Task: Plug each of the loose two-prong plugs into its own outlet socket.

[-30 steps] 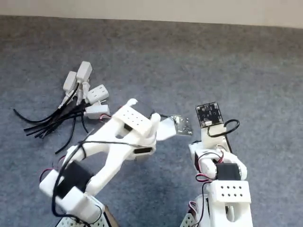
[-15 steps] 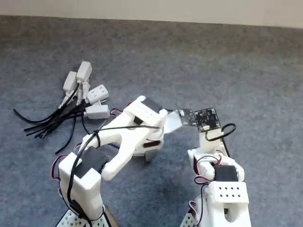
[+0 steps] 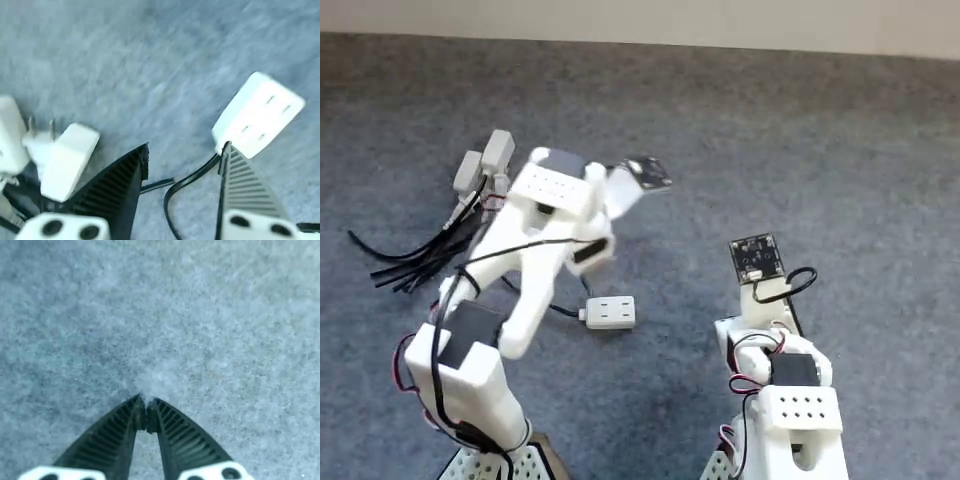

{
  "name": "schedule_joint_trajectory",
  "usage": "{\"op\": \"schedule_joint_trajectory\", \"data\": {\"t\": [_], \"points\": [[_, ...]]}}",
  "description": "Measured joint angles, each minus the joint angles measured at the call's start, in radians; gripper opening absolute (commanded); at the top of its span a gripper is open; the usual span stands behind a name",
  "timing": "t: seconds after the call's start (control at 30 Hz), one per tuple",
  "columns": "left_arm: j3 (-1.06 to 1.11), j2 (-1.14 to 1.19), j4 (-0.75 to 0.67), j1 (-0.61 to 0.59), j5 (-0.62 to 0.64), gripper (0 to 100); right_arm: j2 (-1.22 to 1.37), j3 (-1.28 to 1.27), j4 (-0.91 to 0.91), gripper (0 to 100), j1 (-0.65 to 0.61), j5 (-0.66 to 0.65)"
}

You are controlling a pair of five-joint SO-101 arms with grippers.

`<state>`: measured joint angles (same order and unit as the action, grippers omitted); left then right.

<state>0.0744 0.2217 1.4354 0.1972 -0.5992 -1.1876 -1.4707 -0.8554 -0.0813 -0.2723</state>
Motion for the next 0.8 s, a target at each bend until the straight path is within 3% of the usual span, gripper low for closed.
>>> {"op": "schedule_joint_trajectory", "data": {"t": [0.17,0.5,0.67,0.8], "points": [[-0.052,0.000,0.005,-0.143,0.015,23,0.000,0.000,0.003,1.3,0.000,0.003],[-0.176,0.000,-0.207,-0.704,0.072,23,0.000,0.000,0.005,1.3,-0.002,0.006],[-0.176,0.052,-0.382,-0.809,0.051,23,0.000,-0.025,0.008,1.3,-0.035,0.006],[-0.181,0.150,-0.427,-0.821,0.014,23,0.000,-0.028,0.008,1.3,-0.043,0.006]]}}
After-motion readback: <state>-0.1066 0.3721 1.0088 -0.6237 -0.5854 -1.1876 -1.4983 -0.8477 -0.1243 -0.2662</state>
